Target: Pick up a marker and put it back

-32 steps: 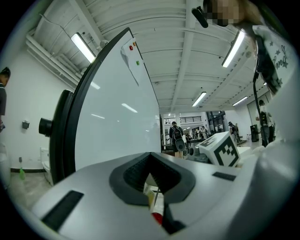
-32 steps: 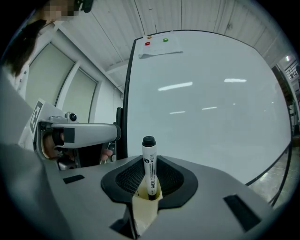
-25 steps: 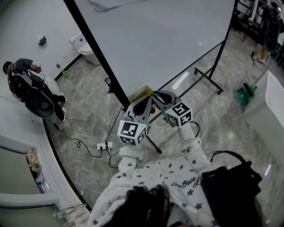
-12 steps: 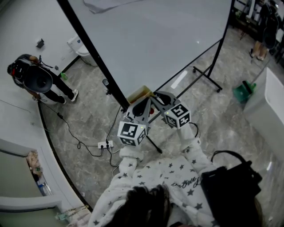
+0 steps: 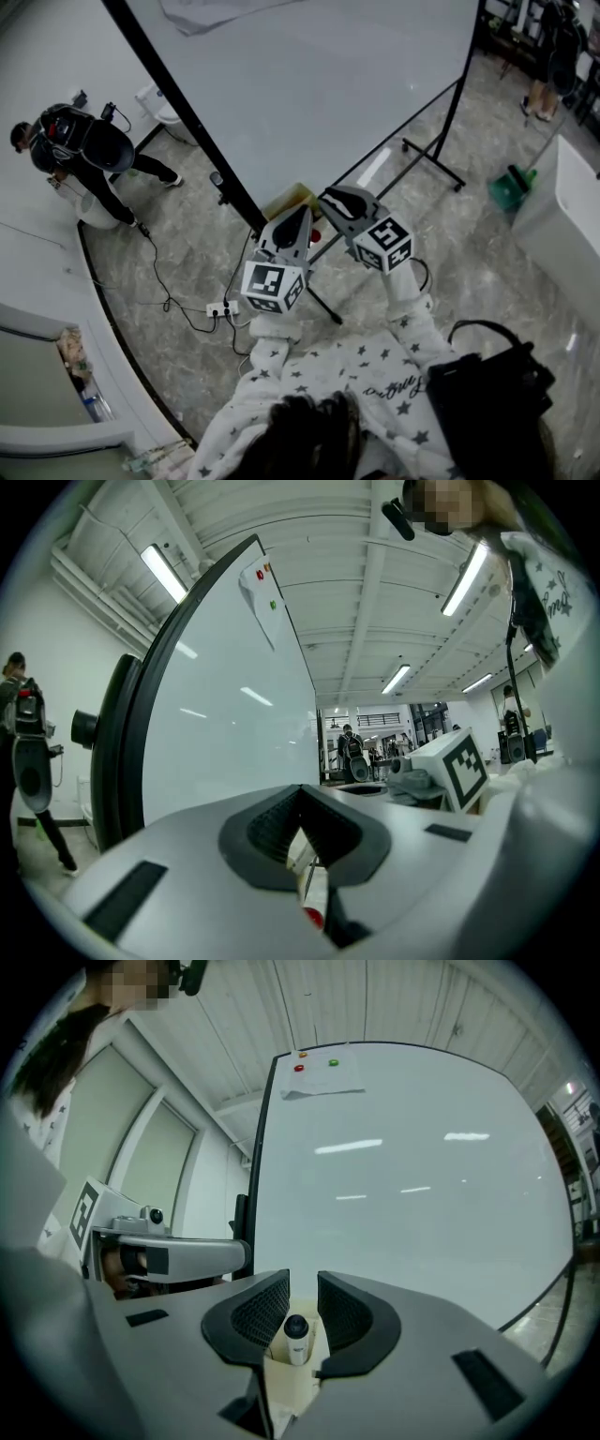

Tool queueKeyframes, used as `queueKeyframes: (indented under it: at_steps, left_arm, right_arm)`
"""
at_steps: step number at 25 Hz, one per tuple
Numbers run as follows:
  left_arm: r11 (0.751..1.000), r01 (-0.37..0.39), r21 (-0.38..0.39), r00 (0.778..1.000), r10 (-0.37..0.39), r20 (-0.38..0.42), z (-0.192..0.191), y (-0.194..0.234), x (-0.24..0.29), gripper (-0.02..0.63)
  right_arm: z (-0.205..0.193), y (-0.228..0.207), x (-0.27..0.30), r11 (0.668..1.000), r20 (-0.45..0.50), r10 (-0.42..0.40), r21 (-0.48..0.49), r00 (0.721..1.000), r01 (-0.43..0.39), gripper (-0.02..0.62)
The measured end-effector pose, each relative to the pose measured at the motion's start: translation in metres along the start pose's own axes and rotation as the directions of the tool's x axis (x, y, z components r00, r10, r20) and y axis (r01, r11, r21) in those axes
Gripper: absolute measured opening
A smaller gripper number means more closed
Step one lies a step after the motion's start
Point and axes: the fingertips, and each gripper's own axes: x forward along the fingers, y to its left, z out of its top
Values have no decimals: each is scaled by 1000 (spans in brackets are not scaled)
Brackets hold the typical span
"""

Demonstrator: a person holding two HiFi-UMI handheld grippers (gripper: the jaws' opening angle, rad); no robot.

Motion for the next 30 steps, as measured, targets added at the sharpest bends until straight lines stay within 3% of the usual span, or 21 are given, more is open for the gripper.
queueKeyframes:
  at_steps: [14,15,16,30]
  left_arm:
    - [998,42,50,999,-43,22,59,-27,-2,2]
    - [998,45,48,999,-47,26,62,-30,-3,2]
    - [998,49,47,998,-50,30,64,-32,-3,2]
    - [996,83,41,996,-85,31,71,-51,-4,2]
  right_arm:
    - [78,26,-30,998,51,34,-58,998,-31,81]
    - [82,25,-33,998,61,25,-58,998,-22,56]
    - [85,24,-37,998,73,16,-57,997,-12,5]
    - [96,24,-61,1000,102,14,7,995,-15,5]
